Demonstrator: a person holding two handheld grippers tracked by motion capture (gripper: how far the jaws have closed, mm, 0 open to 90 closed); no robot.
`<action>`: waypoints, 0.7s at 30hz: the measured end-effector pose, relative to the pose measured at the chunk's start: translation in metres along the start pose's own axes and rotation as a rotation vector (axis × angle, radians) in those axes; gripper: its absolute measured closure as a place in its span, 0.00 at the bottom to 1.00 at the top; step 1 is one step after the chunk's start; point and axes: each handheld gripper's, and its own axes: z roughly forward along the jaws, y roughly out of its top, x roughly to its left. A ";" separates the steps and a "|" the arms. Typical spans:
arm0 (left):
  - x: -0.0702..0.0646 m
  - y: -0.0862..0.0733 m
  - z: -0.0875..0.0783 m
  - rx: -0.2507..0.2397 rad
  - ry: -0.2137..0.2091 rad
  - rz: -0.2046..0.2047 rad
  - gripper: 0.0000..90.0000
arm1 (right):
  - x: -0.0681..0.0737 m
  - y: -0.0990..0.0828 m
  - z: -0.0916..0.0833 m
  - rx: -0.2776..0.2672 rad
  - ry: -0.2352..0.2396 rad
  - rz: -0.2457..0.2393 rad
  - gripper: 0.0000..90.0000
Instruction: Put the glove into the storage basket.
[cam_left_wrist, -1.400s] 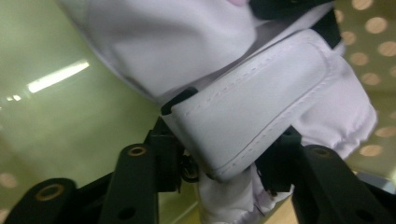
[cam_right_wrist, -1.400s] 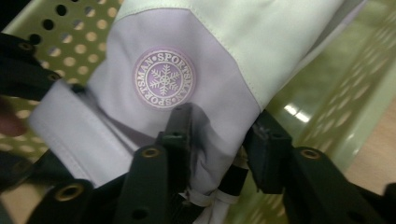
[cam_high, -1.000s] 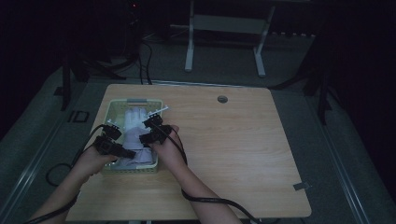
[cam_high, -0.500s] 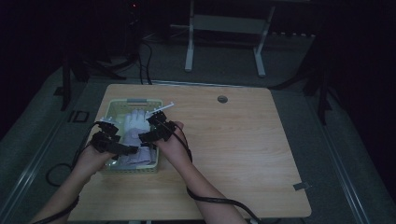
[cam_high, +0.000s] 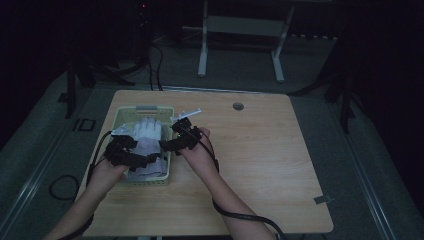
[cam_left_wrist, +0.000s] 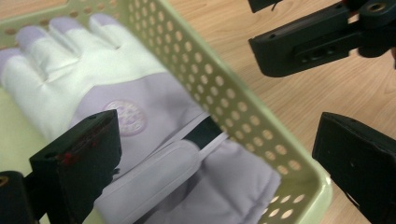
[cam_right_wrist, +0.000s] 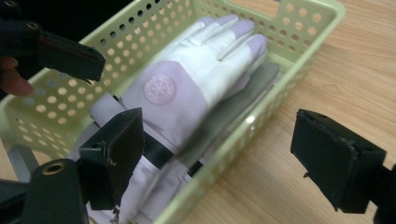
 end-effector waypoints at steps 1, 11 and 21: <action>0.000 0.000 0.000 0.000 0.000 0.000 0.02 | 0.000 0.000 0.000 0.000 0.000 0.000 0.19; -0.030 0.001 0.006 -0.003 0.001 0.095 0.02 | -0.014 -0.014 -0.020 -0.007 -0.004 -0.026 0.17; -0.061 0.003 0.009 -0.039 -0.031 0.151 0.02 | -0.033 -0.037 -0.037 -0.005 -0.019 -0.027 0.17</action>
